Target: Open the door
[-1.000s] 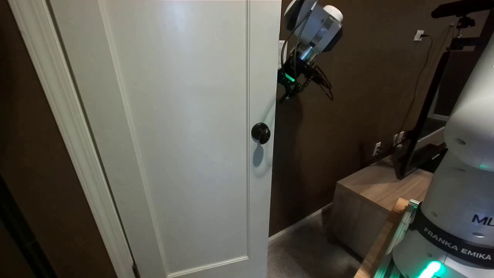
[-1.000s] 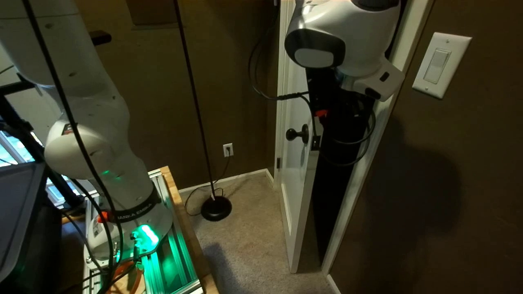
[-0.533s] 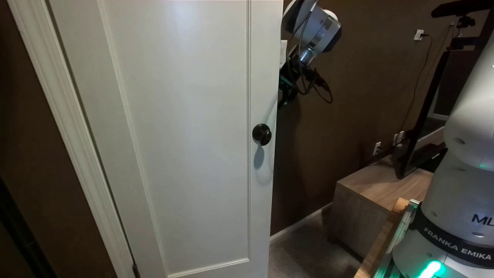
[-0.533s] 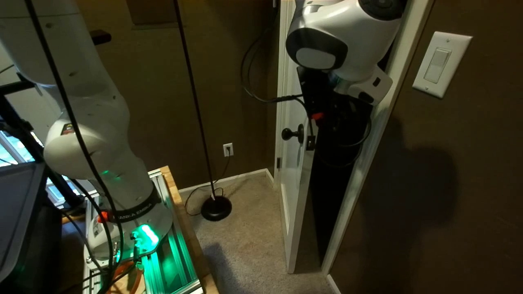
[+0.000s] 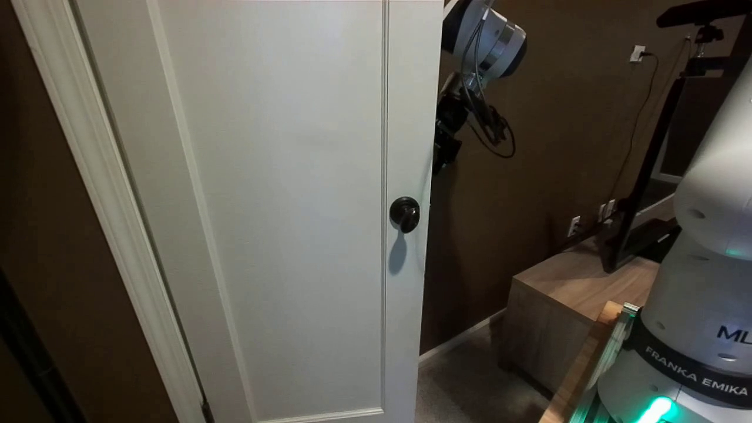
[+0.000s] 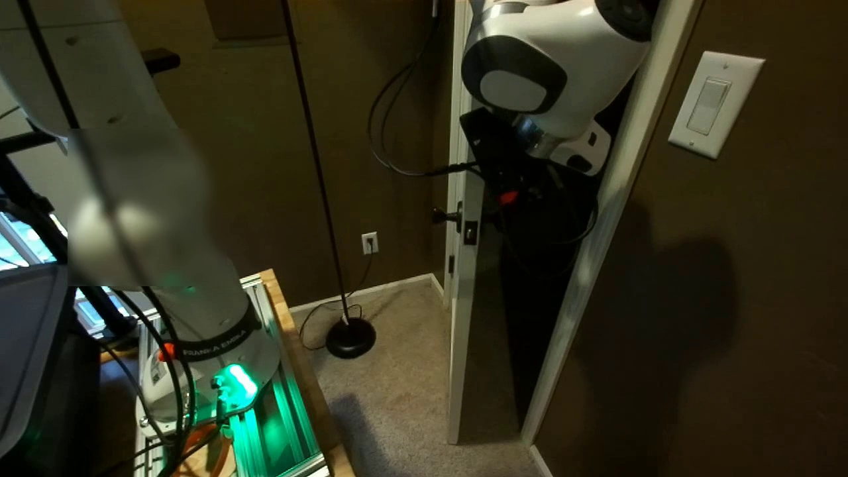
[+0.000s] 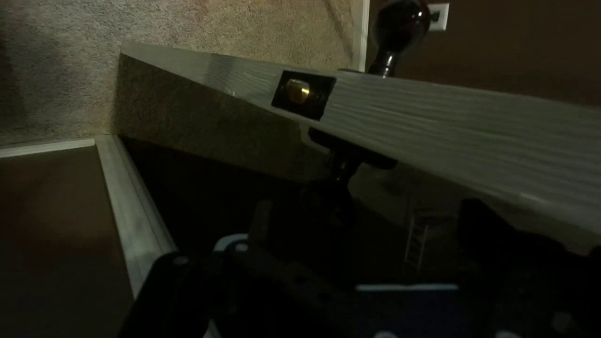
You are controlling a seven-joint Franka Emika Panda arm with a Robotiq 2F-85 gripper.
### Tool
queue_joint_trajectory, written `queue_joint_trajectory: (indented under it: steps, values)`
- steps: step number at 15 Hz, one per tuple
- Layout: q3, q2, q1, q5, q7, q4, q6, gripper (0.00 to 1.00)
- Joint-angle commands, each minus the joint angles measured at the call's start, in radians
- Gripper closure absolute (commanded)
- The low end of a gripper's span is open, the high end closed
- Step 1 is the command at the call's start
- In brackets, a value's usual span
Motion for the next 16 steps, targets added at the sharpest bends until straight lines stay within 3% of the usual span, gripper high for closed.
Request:
queue_joint_trajectory:
  steps: [1,8,16]
  values:
    - [0.024,-0.028,0.02,0.008,-0.14,-0.042,-0.061,0.0]
    - [0.087,-0.014,0.078,0.015,-0.323,-0.039,-0.238,0.0]
    - [0.165,0.01,0.151,0.024,-0.418,-0.008,-0.414,0.0]
